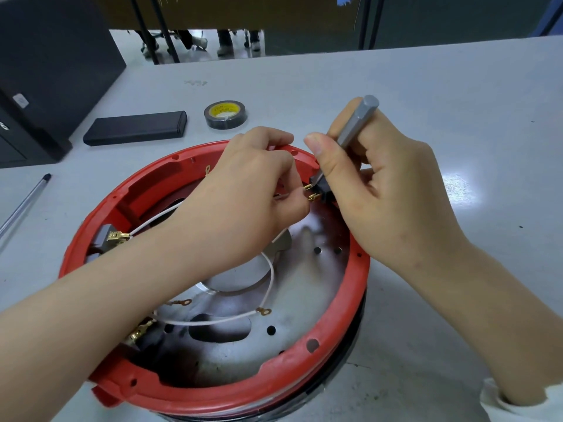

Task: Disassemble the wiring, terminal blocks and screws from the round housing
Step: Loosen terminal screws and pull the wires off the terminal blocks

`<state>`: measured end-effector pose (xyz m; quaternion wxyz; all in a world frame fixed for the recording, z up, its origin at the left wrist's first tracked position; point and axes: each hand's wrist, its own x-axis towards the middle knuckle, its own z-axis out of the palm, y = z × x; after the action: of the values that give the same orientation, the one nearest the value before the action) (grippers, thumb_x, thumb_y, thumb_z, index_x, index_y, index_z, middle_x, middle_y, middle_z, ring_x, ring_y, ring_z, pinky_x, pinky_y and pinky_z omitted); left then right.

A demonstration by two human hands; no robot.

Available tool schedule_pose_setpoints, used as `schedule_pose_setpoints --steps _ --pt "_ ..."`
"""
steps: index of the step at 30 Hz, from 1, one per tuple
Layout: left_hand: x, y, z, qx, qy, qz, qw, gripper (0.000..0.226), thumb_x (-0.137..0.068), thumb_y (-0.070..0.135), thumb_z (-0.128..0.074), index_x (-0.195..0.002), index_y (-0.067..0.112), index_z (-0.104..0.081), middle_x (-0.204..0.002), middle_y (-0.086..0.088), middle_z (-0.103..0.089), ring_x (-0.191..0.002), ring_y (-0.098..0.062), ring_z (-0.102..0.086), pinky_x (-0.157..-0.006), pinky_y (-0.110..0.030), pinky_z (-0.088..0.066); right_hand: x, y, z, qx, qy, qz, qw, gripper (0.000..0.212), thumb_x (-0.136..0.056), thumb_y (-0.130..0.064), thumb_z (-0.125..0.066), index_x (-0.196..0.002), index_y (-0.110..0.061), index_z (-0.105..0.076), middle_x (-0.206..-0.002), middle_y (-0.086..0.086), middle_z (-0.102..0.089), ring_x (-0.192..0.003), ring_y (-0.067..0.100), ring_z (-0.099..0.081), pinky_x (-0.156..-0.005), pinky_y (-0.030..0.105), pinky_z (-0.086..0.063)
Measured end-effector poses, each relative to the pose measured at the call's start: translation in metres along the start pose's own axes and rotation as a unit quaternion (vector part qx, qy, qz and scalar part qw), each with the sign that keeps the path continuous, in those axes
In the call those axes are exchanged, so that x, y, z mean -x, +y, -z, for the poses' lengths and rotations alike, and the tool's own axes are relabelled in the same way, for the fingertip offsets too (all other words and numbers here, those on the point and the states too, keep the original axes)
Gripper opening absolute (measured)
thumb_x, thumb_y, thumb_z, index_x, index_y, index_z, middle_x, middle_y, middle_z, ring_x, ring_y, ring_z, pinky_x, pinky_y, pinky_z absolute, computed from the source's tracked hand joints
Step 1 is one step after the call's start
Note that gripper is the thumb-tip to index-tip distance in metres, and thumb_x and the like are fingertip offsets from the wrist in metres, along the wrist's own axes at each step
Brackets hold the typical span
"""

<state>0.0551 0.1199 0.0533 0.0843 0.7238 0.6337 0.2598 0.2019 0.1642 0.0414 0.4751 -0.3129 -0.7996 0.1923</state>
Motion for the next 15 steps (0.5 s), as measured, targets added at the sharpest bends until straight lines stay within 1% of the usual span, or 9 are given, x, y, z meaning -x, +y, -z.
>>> schedule_pose_setpoints --steps 2,6,8,10,11,13,15 --pt "0.0002 0.0006 0.0003 0.001 -0.001 0.004 1.000 0.027 -0.083 0.016 -0.059 -0.061 0.025 -0.045 -0.127 -0.007 -0.050 -0.121 -0.018 -0.046 -0.098 -0.030 -0.039 0.0002 0.0002 -0.0001 -0.010 0.001 -0.009 1.000 0.025 -0.097 -0.034 -0.050 -0.080 -0.016 -0.049 -0.057 0.002 -0.055 -0.055 0.021 -0.053 -0.054 0.036 -0.042" --pt "-0.0007 0.0012 -0.0001 -0.001 -0.009 0.009 1.000 0.024 -0.082 0.020 -0.056 -0.061 0.025 -0.045 -0.130 -0.005 -0.049 -0.122 -0.015 -0.043 -0.092 -0.022 -0.034 -0.0002 0.0024 0.0001 -0.032 -0.002 -0.024 0.999 0.022 -0.098 -0.030 -0.051 -0.081 -0.017 -0.048 -0.061 0.004 -0.059 -0.058 0.021 -0.059 -0.054 0.039 -0.045" --pt "0.0009 0.0001 0.0010 0.008 -0.017 0.017 1.000 0.020 -0.080 0.022 -0.054 -0.062 0.022 -0.048 -0.130 -0.002 -0.049 -0.120 -0.008 -0.043 -0.091 -0.018 -0.035 -0.0002 0.0037 0.0002 -0.038 -0.003 -0.034 0.999 0.023 -0.098 -0.030 -0.051 -0.081 -0.015 -0.049 -0.062 0.006 -0.060 -0.058 0.021 -0.060 -0.055 0.039 -0.045" --pt "0.0033 -0.0016 0.0036 0.041 -0.019 0.031 0.999 0.018 -0.080 0.021 -0.056 -0.063 0.018 -0.051 -0.130 0.004 -0.051 -0.113 0.004 -0.044 -0.088 -0.010 -0.036 -0.0004 0.0040 -0.0004 -0.033 -0.003 -0.038 0.999 0.024 -0.098 -0.031 -0.050 -0.081 -0.014 -0.050 -0.062 0.006 -0.060 -0.058 0.021 -0.060 -0.055 0.039 -0.044" --pt "0.0041 -0.0021 0.0048 0.058 -0.020 0.037 0.997 0.016 -0.080 0.020 -0.056 -0.064 0.017 -0.053 -0.130 0.006 -0.052 -0.112 0.005 -0.046 -0.090 -0.009 -0.036 -0.0005 0.0039 -0.0007 -0.031 0.000 -0.036 0.999 0.024 -0.098 -0.030 -0.050 -0.080 -0.014 -0.050 -0.061 0.006 -0.060 -0.057 0.021 -0.059 -0.054 0.039 -0.044" --pt "0.0045 -0.0017 0.0049 0.059 -0.019 0.034 0.997 0.017 -0.083 0.018 -0.056 -0.066 0.018 -0.053 -0.129 0.006 -0.054 -0.122 -0.005 -0.049 -0.099 -0.015 -0.035 0.0000 0.0036 -0.0017 -0.029 0.007 -0.029 0.999 0.024 -0.098 -0.029 -0.050 -0.080 -0.014 -0.049 -0.060 0.006 -0.058 -0.054 0.020 -0.057 -0.052 0.038 -0.043" --pt "0.0040 -0.0005 0.0033 0.035 -0.020 0.023 0.999 0.022 -0.087 0.015 -0.055 -0.066 0.021 -0.050 -0.130 0.003 -0.055 -0.127 -0.012 -0.045 -0.100 -0.017 -0.031 0.0012 0.0031 -0.0026 -0.035 0.014 -0.027 0.999 0.024 -0.098 -0.029 -0.050 -0.080 -0.013 -0.050 -0.058 0.005 -0.057 -0.052 0.020 -0.056 -0.051 0.037 -0.042"
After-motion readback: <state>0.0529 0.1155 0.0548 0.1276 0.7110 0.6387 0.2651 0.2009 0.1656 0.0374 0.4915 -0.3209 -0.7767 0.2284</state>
